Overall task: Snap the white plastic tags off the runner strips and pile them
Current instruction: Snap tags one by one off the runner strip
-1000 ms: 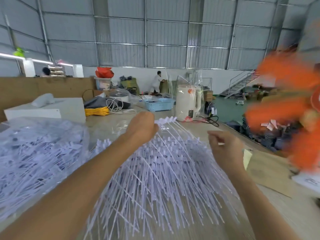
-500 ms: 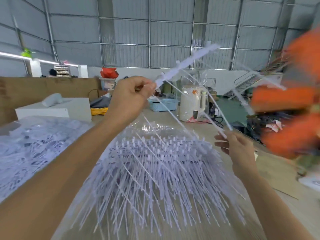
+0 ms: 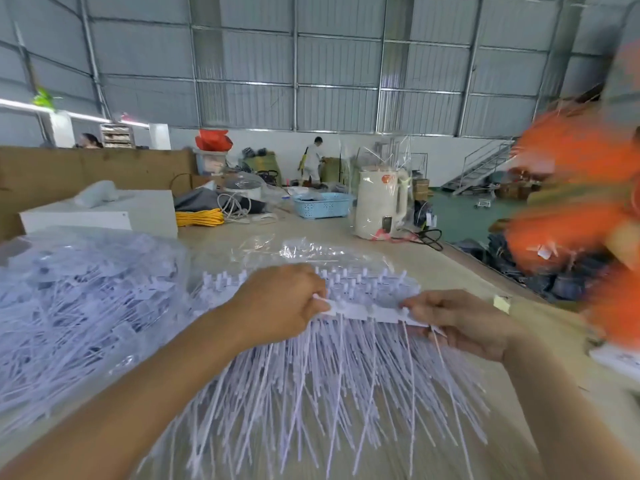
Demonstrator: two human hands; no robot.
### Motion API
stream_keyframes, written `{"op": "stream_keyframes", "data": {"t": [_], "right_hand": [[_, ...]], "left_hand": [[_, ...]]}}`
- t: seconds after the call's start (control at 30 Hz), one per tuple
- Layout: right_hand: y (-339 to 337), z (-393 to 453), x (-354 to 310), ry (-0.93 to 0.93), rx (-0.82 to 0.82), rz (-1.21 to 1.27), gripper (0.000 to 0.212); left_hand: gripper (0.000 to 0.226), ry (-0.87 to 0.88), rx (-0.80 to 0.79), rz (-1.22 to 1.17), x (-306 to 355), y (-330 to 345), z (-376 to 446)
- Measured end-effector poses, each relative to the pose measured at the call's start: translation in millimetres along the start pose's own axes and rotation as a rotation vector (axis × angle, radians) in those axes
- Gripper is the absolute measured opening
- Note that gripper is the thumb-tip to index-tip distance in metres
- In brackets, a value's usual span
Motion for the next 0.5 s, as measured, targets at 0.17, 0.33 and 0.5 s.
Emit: {"op": "stream_keyframes", "data": {"t": [0.17,0.33,0.5], "right_hand": [[-21.1,1.0,-7.9,-0.174,0.249,-0.018,0.005],[-23.7,3.5,-8.8,-0.242,0.298,-0.175,0.008],[-23.7,6.0,-8.9,-0.319,0.308,-0.175,0.012]], "left_hand": [[0.064,-0.158,0.206,-0.531,-31.4,-25.4,-4.6],[0.057,-0.126,-0.453,-0.456,-60.4,26.0,-31.9],[0.016,-0.136,-0.248,-0.547,-65.8,27.1,-37.0]]}}
Point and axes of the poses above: each hand's wrist, its own z-axis towards the middle knuckle, its own y-axis out of the palm, x = y × z, the point moved 3 cm from there along z, towards the middle knuckle, and after that the axes turned 15 degrees about z, right-handed, at the moved point
